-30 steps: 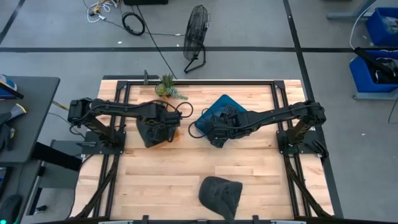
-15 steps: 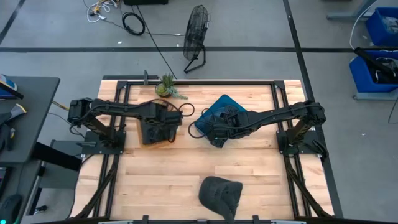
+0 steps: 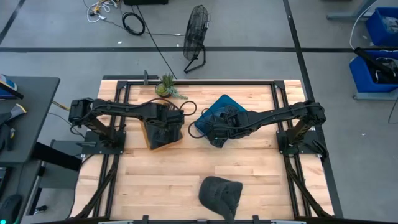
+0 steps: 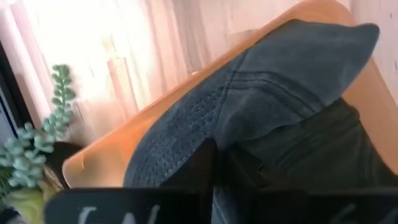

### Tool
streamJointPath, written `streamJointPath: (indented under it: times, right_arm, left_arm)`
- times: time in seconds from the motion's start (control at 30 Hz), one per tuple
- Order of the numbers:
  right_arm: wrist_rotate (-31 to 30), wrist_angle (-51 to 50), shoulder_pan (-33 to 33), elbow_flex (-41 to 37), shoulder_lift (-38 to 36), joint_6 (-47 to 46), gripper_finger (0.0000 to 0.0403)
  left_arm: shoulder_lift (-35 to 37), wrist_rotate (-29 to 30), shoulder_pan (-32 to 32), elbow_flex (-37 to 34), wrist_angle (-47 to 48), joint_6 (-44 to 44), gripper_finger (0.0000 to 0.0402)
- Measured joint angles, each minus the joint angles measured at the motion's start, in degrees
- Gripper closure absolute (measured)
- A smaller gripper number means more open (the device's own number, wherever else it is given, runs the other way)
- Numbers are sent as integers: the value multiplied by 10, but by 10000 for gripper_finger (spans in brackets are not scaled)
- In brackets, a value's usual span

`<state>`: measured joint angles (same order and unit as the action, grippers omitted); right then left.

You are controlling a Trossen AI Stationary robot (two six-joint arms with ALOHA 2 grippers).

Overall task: Pick & Place hat
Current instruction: Put the left black cap into the orange bin

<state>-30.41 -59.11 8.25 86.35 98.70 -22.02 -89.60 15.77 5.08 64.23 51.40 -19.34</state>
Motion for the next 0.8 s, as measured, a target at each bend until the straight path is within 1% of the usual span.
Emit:
streamJointPath:
  times: [0.07, 0.17, 0.23, 0.3, 0.37, 0.47, 0.57, 0.7, 0.8]
  right_arm:
    - [0, 0, 0, 0, 0, 0, 234]
    - [0, 0, 0, 0, 0, 0, 234]
    - [0, 0, 0, 0, 0, 0, 234]
    - [0, 0, 0, 0, 0, 0, 234]
    - [0, -1, 0, 0, 0, 9, 234]
    - [0, 2, -1, 0, 0, 44, 234]
    - [8, 1, -2, 0, 0, 47, 234]
    - [42, -4, -2, 0, 0, 28, 234]
    - [75, -19, 1, 0, 0, 15, 234]
  left_arm:
    - [0, 0, 0, 0, 2, 18, 356]
    - [0, 7, 0, 0, 5, 21, 327]
    - [0, 38, 0, 0, 5, 21, 307]
    - [0, 82, 0, 0, 5, 22, 291]
    - [0, 103, 0, 3, 19, 22, 281]
    - [1, 103, -3, 21, 47, 44, 276]
    - [18, 92, -8, 38, 72, 56, 280]
    - [45, 93, -6, 40, 88, 58, 286]
    - [62, 120, -6, 40, 129, 81, 286]
